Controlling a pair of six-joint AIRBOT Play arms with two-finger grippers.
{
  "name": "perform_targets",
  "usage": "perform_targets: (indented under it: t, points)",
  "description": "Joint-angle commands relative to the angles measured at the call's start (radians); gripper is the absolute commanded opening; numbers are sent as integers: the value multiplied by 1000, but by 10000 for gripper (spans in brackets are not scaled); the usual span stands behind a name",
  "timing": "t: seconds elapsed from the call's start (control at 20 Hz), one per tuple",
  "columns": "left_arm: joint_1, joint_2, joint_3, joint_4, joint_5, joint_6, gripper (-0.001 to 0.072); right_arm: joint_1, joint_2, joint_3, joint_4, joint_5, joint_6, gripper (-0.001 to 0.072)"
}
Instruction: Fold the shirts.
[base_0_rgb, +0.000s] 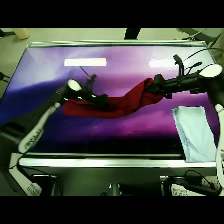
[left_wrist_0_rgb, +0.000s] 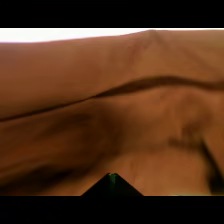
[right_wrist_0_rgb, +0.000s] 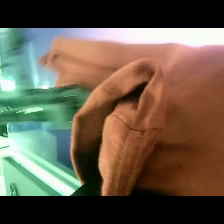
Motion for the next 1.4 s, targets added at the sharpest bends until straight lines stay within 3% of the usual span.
perform_targets:
  t: [0.0,0.2,0.45,0.55,0.7,0.75,0.8,0.85,0.95,1.1,1.25,1.35]
  points:
    - [-172,-103,0,-230,113,-5,30,0,135,8,5,55,48,16]
    - [-188,-101,0,-265,175,32,26,19,146,8,0,40,77,15]
    - [106,134,0,35,60,16,26,228,-15,8,13,-149,78,16]
    - [244,263,0,84,24,17,26,323,-126,8,52,-233,77,17]
    - [399,451,0,83,19,17,27,454,-320,8,226,-373,25,41]
    - [426,500,0,83,10,18,27,482,-372,8,300,-434,-1,260]
    - [446,546,0,84,-9,25,27,491,-411,8,397,-473,-56,627]
    - [455,583,0,93,-34,32,28,486,-435,8,504,-476,-133,683]
    - [457,629,0,156,-82,32,27,428,-420,8,545,-412,-175,678]
    - [455,642,-2,254,-140,32,28,260,-320,8,266,-203,-80,676]
    - [455,639,-23,299,-139,32,28,104,-219,0,-332,26,109,668]
    - [450,639,-34,299,-140,32,28,71,-203,-79,-511,110,149,668]
